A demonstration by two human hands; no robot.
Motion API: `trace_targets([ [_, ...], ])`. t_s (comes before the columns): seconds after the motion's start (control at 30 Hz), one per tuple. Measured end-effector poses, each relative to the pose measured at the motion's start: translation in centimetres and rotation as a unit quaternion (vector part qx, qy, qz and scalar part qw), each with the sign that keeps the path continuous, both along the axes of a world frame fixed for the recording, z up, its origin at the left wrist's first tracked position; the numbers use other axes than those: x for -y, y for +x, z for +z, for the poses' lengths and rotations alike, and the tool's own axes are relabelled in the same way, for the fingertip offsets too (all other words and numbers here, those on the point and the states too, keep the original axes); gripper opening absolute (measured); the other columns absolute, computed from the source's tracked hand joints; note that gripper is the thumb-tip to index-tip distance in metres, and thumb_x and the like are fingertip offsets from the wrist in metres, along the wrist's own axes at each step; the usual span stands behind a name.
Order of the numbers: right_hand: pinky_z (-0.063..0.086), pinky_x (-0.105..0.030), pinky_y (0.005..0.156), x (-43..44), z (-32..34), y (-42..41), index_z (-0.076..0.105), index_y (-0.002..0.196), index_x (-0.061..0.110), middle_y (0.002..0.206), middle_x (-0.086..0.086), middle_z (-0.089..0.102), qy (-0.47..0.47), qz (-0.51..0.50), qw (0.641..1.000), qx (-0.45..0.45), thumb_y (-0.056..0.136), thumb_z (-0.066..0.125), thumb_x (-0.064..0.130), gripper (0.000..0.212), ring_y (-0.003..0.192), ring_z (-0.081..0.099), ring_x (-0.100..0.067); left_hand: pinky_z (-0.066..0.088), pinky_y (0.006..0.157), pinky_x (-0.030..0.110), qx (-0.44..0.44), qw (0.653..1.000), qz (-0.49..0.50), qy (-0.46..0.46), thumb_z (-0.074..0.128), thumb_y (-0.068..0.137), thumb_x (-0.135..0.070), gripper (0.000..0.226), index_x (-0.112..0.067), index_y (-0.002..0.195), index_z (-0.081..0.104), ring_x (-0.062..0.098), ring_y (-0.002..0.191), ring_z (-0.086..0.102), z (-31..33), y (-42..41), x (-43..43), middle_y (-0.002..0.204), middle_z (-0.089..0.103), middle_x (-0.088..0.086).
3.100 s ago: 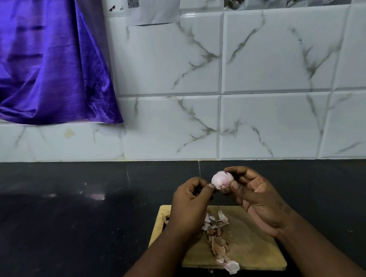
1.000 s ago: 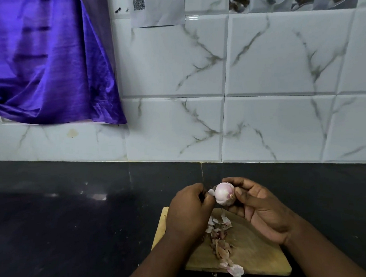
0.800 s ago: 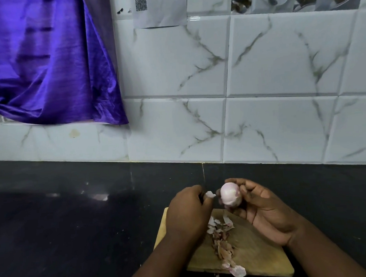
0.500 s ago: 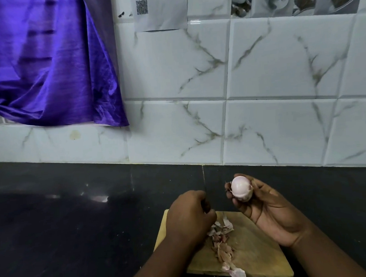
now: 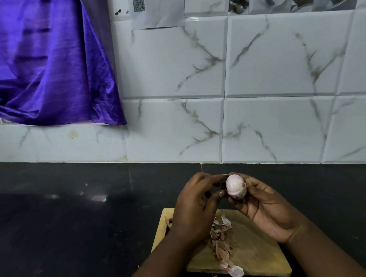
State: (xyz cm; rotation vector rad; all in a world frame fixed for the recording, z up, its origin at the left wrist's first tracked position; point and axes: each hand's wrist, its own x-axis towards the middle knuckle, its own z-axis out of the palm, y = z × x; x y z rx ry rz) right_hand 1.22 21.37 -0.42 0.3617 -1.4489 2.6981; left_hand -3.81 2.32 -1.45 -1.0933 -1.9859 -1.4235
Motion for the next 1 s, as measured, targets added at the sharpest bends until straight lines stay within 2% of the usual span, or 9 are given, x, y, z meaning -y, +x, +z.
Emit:
trace_targets([
  [0.1, 0.064, -0.034, 0.078, -0.01, -0.17, -0.13, 0.073, 0.119, 0.0, 0.12, -0.022, 0.072, 0.002, 0.009, 1.0, -0.002, 0.064, 0.096, 0.024, 0.065, 0.099, 0.075, -0.028, 0.052, 0.078, 0.017, -0.006, 0.999, 0.01, 0.03, 0.077, 0.091, -0.007, 0.027, -0.021, 0.113, 0.079, 0.007, 0.097, 0.066, 0.0, -0.23, -0.01, 0.105, 0.068, -0.014],
  [0.23, 0.064, -0.034, 0.076, 0.1, -0.42, -0.14, 0.075, 0.115, 0.001, 0.117, -0.022, 0.072, -0.004, 0.004, 1.0, 0.002, 0.086, 0.072, 0.018, 0.034, 0.099, 0.075, -0.028, 0.052, 0.071, 0.016, 0.016, 0.998, 0.021, 0.048, 0.082, 0.086, -0.005, 0.015, -0.018, 0.093, 0.079, 0.01, 0.084, 0.067, -0.21, -0.49, -0.22, 0.089, 0.07, -0.012],
  [0.33, 0.064, -0.036, 0.079, 0.24, -0.29, -0.09, 0.073, 0.118, 0.0, 0.118, -0.023, 0.072, 0.016, 0.006, 1.0, -0.008, 0.068, 0.094, 0.025, 0.06, 0.103, 0.074, -0.031, 0.051, 0.07, 0.016, 0.036, 0.998, 0.028, 0.052, 0.081, 0.088, -0.005, 0.019, -0.023, 0.088, 0.074, 0.012, 0.084, 0.067, -0.23, -0.56, -0.28, 0.086, 0.069, -0.013],
  [0.53, 0.064, -0.037, 0.08, 0.41, -0.46, -0.34, 0.07, 0.122, -0.002, 0.121, -0.026, 0.07, 0.021, -0.018, 1.0, -0.01, 0.063, 0.097, 0.028, 0.072, 0.102, 0.073, -0.035, 0.046, 0.069, 0.015, 0.053, 0.997, 0.054, 0.001, 0.067, 0.099, -0.008, 0.022, -0.028, 0.09, 0.063, 0.006, 0.085, 0.059, -0.36, -0.33, -0.62, 0.089, 0.061, -0.014],
  [0.6, 0.064, -0.037, 0.08, 0.61, -0.33, -0.28, 0.071, 0.121, -0.001, 0.122, -0.027, 0.07, 0.017, -0.013, 1.0, -0.01, 0.072, 0.09, 0.025, 0.058, 0.102, 0.073, -0.034, 0.049, 0.069, 0.02, 0.061, 0.995, 0.078, -0.005, 0.065, 0.099, -0.009, 0.019, -0.026, 0.091, 0.063, 0.006, 0.085, 0.059, -0.51, -0.56, -0.65, 0.089, 0.061, -0.014],
  [0.67, 0.064, -0.038, 0.08, 0.72, -0.5, -0.34, 0.072, 0.118, 0.0, 0.121, -0.027, 0.07, 0.02, -0.024, 1.0, -0.002, 0.087, 0.069, 0.016, 0.035, 0.101, 0.073, -0.033, 0.052, 0.07, 0.029, 0.063, 0.993, 0.1, -0.009, 0.065, 0.099, -0.01, 0.017, -0.024, 0.09, 0.063, 0.006, 0.083, 0.059, -0.67, -0.79, -0.65, 0.088, 0.061, -0.013],
  [0.73, 0.064, -0.038, 0.082, 0.82, -0.6, -0.34, 0.072, 0.119, 0.002, 0.123, -0.026, 0.07, 0.032, -0.035, 0.999, 0.009, 0.093, 0.055, 0.01, 0.033, 0.102, 0.073, -0.033, 0.051, 0.07, 0.031, 0.061, 0.991, 0.116, -0.021, 0.065, 0.098, -0.01, 0.021, -0.027, 0.087, 0.061, 0.006, 0.082, 0.058, -0.78, -0.81, -0.64, 0.087, 0.06, -0.013],
  [0.87, 0.064, -0.04, 0.082, 0.75, -0.4, -0.3, 0.066, 0.125, 0.001, 0.124, -0.026, 0.069, 0.026, -0.043, 0.999, 0.008, 0.094, 0.052, 0.01, 0.035, 0.106, 0.07, -0.038, 0.051, 0.069, 0.027, 0.106, 0.991, 0.079, -0.005, 0.063, 0.101, -0.012, 0.023, -0.03, 0.087, 0.062, 0.007, 0.082, 0.06, -0.8, -0.57, -0.64, 0.086, 0.064, -0.012],
  [1.0, 0.065, -0.037, 0.076, 0.43, -0.1, -0.25, 0.068, 0.119, 0.002, 0.119, -0.024, 0.071, -0.01, -0.048, 0.999, 0.005, 0.091, 0.055, 0.011, 0.032, 0.1, 0.073, -0.033, 0.06, 0.085, 0.034, 0.156, 0.984, -0.008, 0.08, 0.056, 0.107, -0.013, 0.028, -0.033, 0.119, 0.069, 0.007, 0.101, 0.068, -0.41, -0.01, -0.47, 0.108, 0.072, -0.013],
])
